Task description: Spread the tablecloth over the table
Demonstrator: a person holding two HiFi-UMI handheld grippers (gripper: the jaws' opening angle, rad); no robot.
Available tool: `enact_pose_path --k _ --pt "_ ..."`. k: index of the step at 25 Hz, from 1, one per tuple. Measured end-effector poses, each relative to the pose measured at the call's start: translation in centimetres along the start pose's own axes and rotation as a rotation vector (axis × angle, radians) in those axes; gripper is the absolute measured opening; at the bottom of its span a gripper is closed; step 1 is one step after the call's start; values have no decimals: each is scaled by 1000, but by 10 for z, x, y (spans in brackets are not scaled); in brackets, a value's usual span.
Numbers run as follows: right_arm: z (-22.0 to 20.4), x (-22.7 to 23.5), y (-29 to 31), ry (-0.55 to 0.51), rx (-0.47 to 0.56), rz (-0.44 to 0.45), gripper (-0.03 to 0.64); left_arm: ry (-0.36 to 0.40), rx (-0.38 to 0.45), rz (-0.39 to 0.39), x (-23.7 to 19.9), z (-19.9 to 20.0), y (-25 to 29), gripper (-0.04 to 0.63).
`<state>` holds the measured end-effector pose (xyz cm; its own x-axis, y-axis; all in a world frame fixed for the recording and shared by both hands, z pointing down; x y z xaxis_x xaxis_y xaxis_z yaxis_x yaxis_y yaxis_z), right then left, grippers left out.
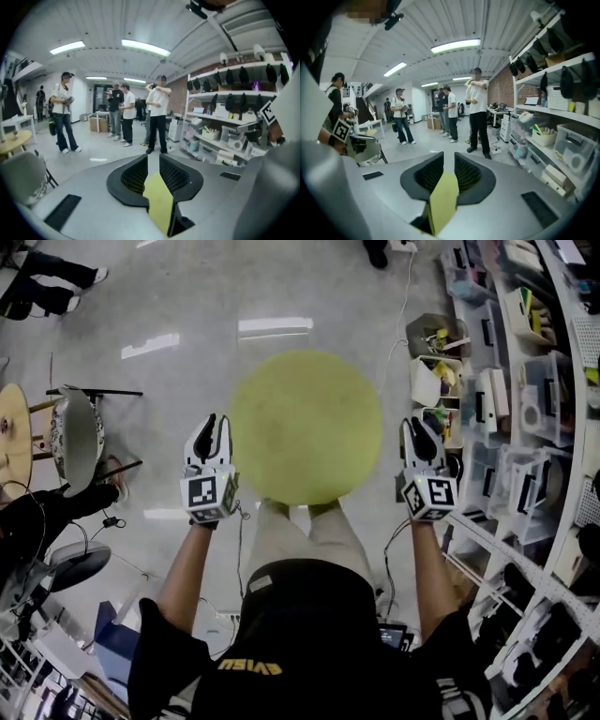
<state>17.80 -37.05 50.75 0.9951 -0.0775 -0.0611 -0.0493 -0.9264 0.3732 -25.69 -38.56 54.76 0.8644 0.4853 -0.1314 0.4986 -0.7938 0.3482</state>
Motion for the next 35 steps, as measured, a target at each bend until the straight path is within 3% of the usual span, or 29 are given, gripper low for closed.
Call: enact_pose_path --k 3,10,19,25,30,35 --pt "-7 -7 -96 76 37 -29 50 -57 97 21 59 -4 -72 81" --pt "-37 -17 -243 125 128 53 8 -48 204 52 186 -12 -195 62" --pt "-66 -14 -368 61 192 166 0 8 211 101 294 -21 -309 24" --pt "-63 -21 -422 70 223 128 0 33 249 96 321 -18 -353 18" --pt "-54 -51 -441 46 237 112 0 58 269 62 313 -14 -372 18" --pt "-50 -85 -452 4 256 99 0 147 290 33 294 -9 -390 18"
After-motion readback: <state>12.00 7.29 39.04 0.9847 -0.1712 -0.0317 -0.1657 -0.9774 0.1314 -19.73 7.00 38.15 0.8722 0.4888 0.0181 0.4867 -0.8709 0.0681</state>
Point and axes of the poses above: the fingertips, and each gripper's own axes: y forward along the fingers, x to its right, z out of its top, the point moved 9 cm from there along -y, backward along the fingers, and after that the axes turned 13 degrees about -z, right-handed, at the moved point
